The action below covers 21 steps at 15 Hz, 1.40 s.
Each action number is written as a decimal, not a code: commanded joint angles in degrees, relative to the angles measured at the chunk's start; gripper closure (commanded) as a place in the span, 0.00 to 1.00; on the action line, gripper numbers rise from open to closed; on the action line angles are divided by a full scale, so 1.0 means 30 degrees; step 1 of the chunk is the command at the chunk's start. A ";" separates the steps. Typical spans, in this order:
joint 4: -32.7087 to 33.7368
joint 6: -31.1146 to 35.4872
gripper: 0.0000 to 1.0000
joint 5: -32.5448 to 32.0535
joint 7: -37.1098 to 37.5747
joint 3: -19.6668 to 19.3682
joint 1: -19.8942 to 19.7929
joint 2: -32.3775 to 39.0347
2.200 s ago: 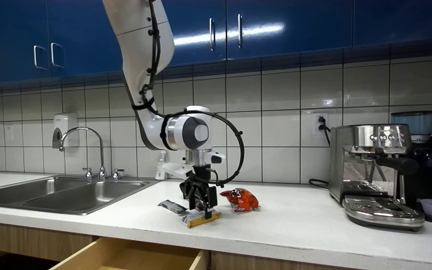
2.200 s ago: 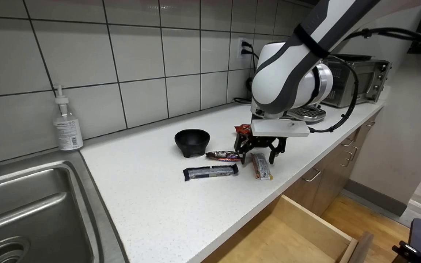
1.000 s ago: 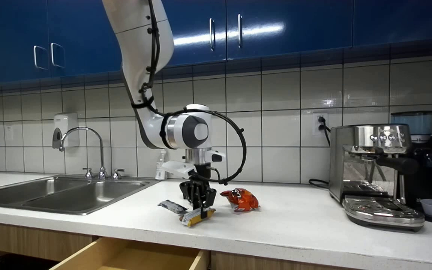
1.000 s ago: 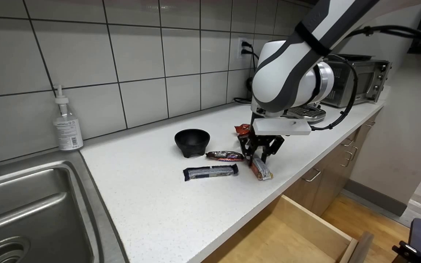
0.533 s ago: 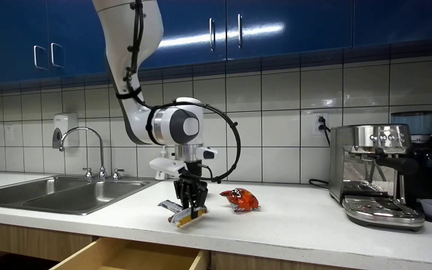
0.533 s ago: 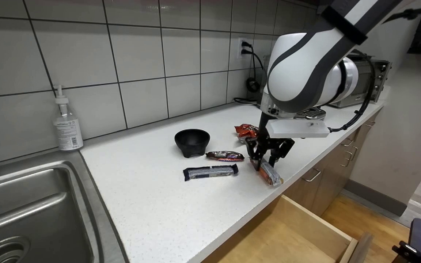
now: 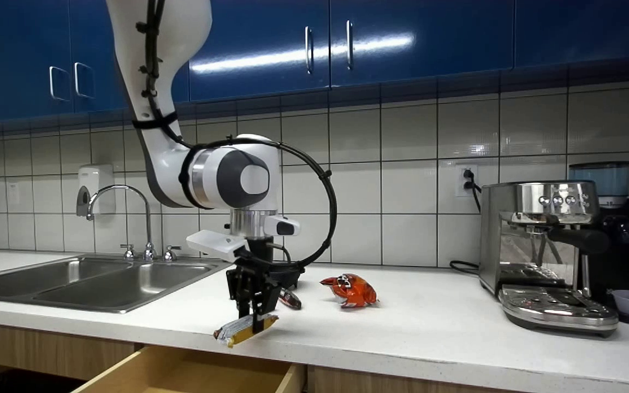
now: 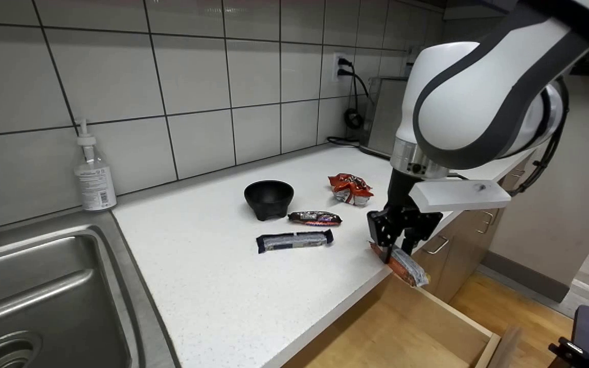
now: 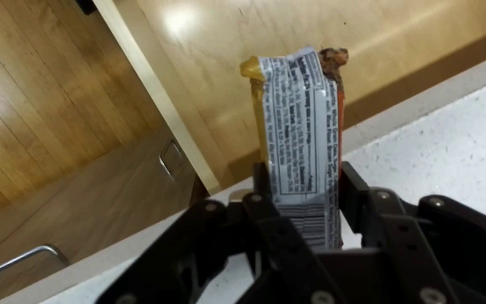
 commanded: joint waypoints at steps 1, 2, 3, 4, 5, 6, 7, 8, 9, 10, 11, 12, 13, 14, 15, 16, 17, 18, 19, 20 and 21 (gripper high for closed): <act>-0.1901 -0.0169 0.83 0.0420 -0.1072 0.0202 -0.0215 -0.1483; -0.2280 -0.0214 0.83 0.0308 -0.1171 0.0177 -0.0211 -0.1580; -0.2637 -0.0217 0.83 0.0189 -0.1237 0.0151 -0.0207 -0.1693; -0.2996 -0.0229 0.83 -0.0024 -0.1249 0.0124 -0.0183 -0.1791; -0.3292 -0.0243 0.83 -0.0178 -0.1282 0.0108 -0.0170 -0.1871; -0.3538 -0.0261 0.83 -0.0322 -0.1279 0.0080 -0.0173 -0.1903; -0.3736 -0.0249 0.83 -0.0469 -0.1234 0.0050 -0.0177 -0.1898; -0.3896 -0.0211 0.83 -0.0684 -0.1076 0.0013 -0.0171 -0.1847; -0.4011 -0.0190 0.83 -0.0800 -0.1016 -0.0015 -0.0181 -0.1778; -0.4056 -0.0138 0.83 -0.0942 -0.0940 -0.0062 -0.0203 -0.1570; -0.4104 -0.0151 0.83 -0.0989 -0.0943 -0.0089 -0.0221 -0.1466; -0.4153 -0.0073 0.83 -0.1172 -0.0852 -0.0141 -0.0226 -0.1336; -0.4221 0.0012 0.83 -0.1334 -0.0791 -0.0169 -0.0212 -0.1284; -0.4238 0.0105 0.83 -0.1586 -0.0666 -0.0211 -0.0195 -0.1188; -0.4231 0.0167 0.83 -0.1744 -0.0625 -0.0246 -0.0194 -0.1092; -0.4255 0.0493 0.83 -0.2145 -0.0342 -0.0321 -0.0163 -0.0983; -0.4247 0.0745 0.83 -0.2510 -0.0152 -0.0388 -0.0134 -0.0872; -0.4192 0.1004 0.83 -0.2725 -0.0038 -0.0440 -0.0116 -0.0693; -0.4133 0.1230 0.83 -0.2947 0.0088 -0.0487 -0.0090 -0.0516; -0.4023 0.1397 0.83 -0.3054 0.0139 -0.0506 -0.0070 -0.0278; -0.3957 0.1589 0.83 -0.3141 0.0215 -0.0528 -0.0040 -0.0082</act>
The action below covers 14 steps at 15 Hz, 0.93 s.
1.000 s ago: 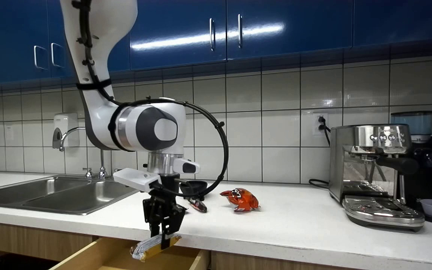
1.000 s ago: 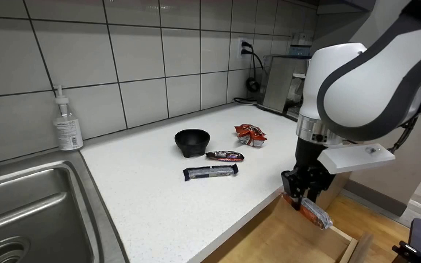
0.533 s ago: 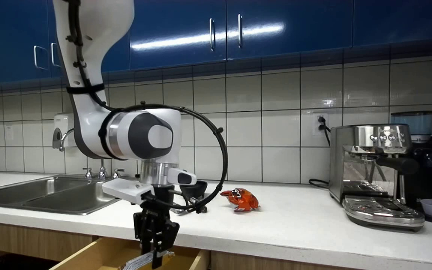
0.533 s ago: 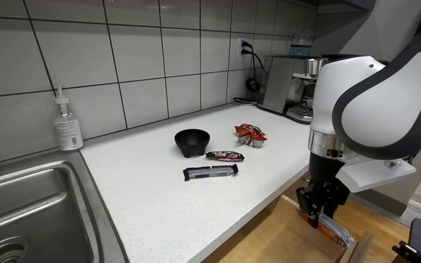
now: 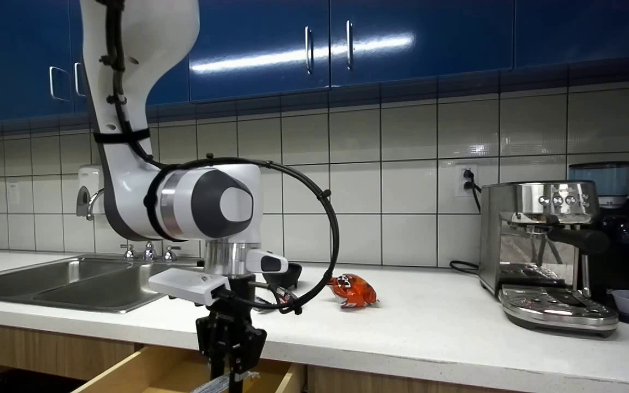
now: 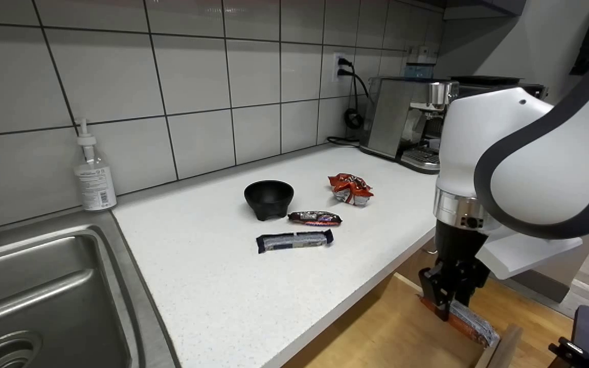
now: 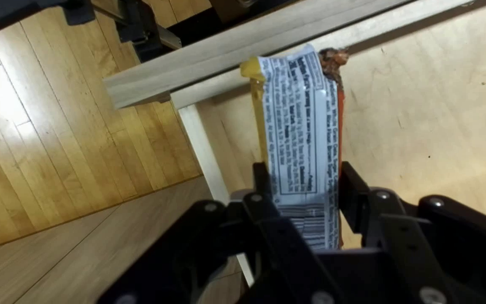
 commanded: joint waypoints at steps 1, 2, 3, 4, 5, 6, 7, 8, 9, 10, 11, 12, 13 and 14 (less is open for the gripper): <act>0.0177 0.0900 0.83 -0.0709 0.0644 -0.0085 0.0000 0.0689; 0.0291 0.1052 0.83 -0.0783 0.0711 -0.0121 0.0054 0.0966; 0.0429 0.1176 0.83 -0.0777 0.0706 -0.0137 0.0095 0.1246; 0.0539 0.1291 0.83 -0.0722 0.0671 -0.0151 0.0122 0.1479; 0.0664 0.1418 0.83 -0.0742 0.0711 -0.0204 0.0172 0.1716; 0.0825 0.1488 0.83 -0.0665 0.0687 -0.0221 0.0201 0.1936; 0.0983 0.1539 0.83 -0.0596 0.0647 -0.0232 0.0231 0.2147; 0.1162 0.1577 0.83 -0.0567 0.0624 -0.0251 0.0267 0.2371; 0.1327 0.1545 0.83 -0.0591 0.0635 -0.0300 0.0319 0.2561; 0.1447 0.1520 0.42 -0.0515 0.0586 -0.0307 0.0340 0.2681; 0.1545 0.1510 0.31 -0.0453 0.0533 -0.0311 0.0360 0.2762; 0.1611 0.1502 0.24 -0.0416 0.0508 -0.0316 0.0394 0.2806; 0.1629 0.1503 0.18 -0.0390 0.0470 -0.0311 0.0422 0.2773; 0.1604 0.1488 0.10 -0.0312 0.0389 -0.0263 0.0428 0.2677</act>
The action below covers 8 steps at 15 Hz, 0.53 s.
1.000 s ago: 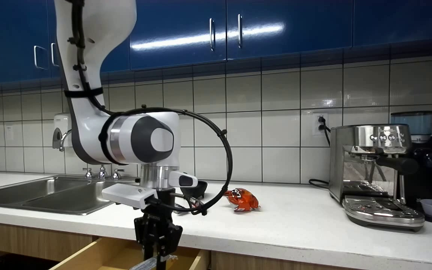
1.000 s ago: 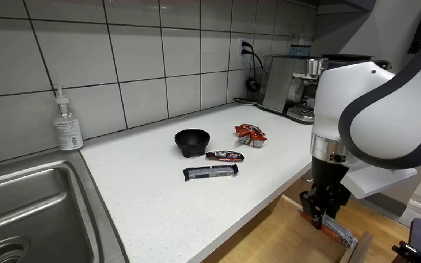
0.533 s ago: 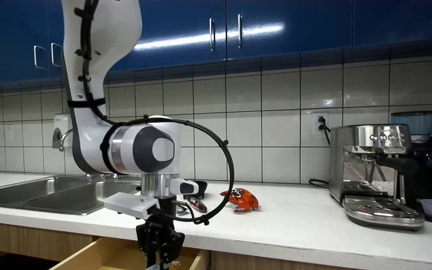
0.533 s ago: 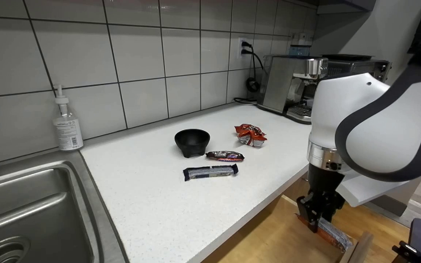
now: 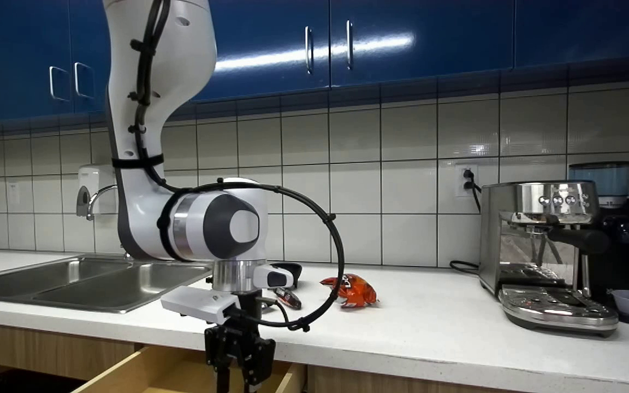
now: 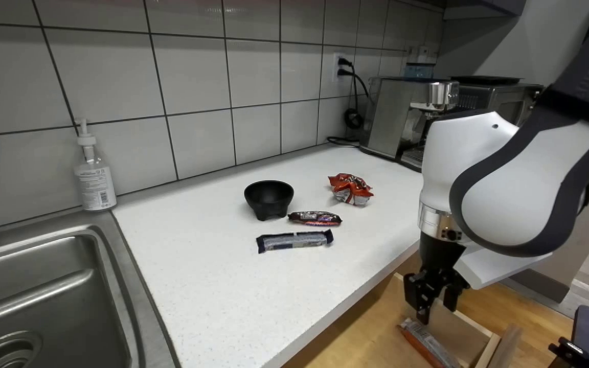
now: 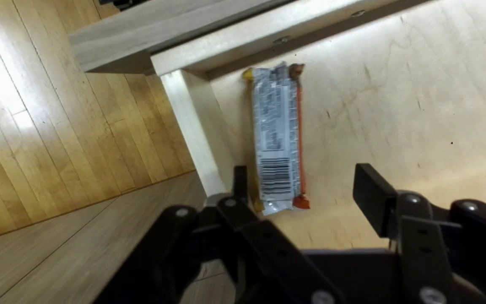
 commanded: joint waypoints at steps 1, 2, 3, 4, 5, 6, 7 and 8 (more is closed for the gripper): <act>0.0178 0.0039 0.03 0.0040 0.0168 -0.0050 0.0248 -0.0121; 0.0028 0.0046 0.00 0.0093 0.0070 0.0010 0.0252 -0.0427; -0.0060 0.0021 0.00 0.0171 -0.0038 0.0076 0.0239 -0.0648; -0.0183 0.0004 0.00 0.0284 -0.0179 0.0171 0.0211 -0.0952; -0.0311 -0.0025 0.00 0.0299 -0.0265 0.0226 0.0215 -0.1307; -0.0367 -0.0117 0.00 0.0380 -0.0404 0.0324 0.0182 -0.1591; -0.0415 -0.0277 0.00 0.0427 -0.0511 0.0406 0.0172 -0.1979; -0.0444 -0.0430 0.00 0.0510 -0.0644 0.0507 0.0130 -0.2323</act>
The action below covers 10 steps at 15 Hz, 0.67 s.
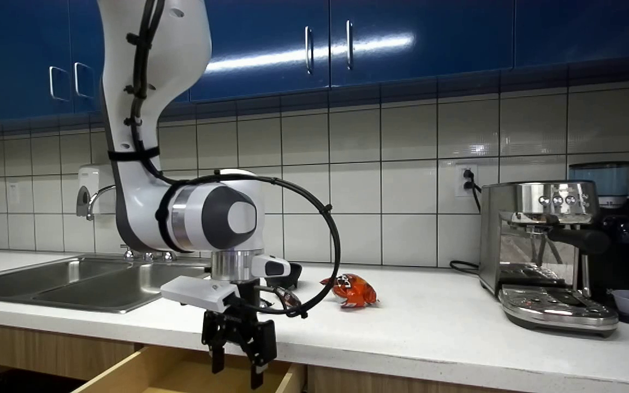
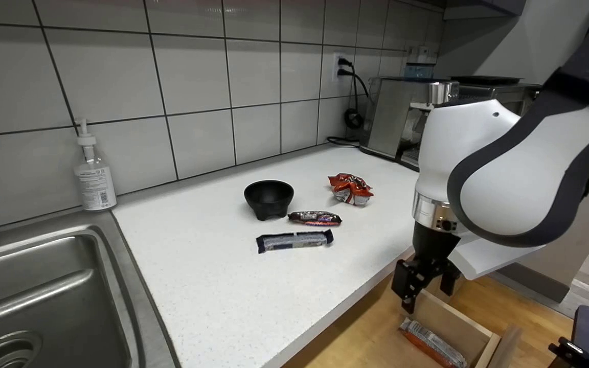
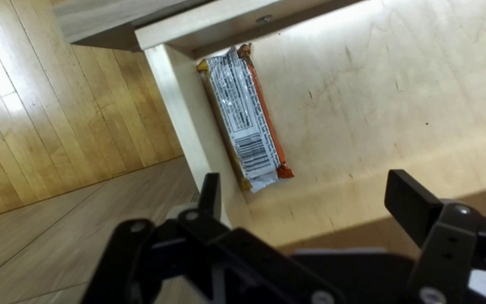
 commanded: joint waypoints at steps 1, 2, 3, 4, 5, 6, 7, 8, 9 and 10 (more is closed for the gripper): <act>-0.0541 -0.0682 0.00 0.0515 -0.0662 0.0420 -0.0081 -0.1972; -0.0526 -0.0923 0.00 0.0625 -0.0772 0.0511 -0.0120 -0.2284; -0.0515 -0.1101 0.00 0.0553 -0.0778 0.0524 -0.0110 -0.2578; -0.0466 -0.1315 0.00 0.0406 -0.0750 0.0545 -0.0078 -0.2829; -0.0334 -0.1618 0.00 0.0208 -0.0673 0.0541 -0.0057 -0.3003; -0.0263 -0.1828 0.00 0.0033 -0.0589 0.0542 -0.0047 -0.3190; -0.0142 -0.2057 0.00 -0.0210 -0.0455 0.0538 -0.0029 -0.3349; 0.0000 -0.2297 0.00 -0.0368 -0.0396 0.0543 -0.0043 -0.3464; 0.0149 -0.2571 0.00 -0.0380 -0.0551 0.0579 -0.0080 -0.3553; 0.0377 -0.2833 0.00 -0.0458 -0.0653 0.0589 -0.0114 -0.3549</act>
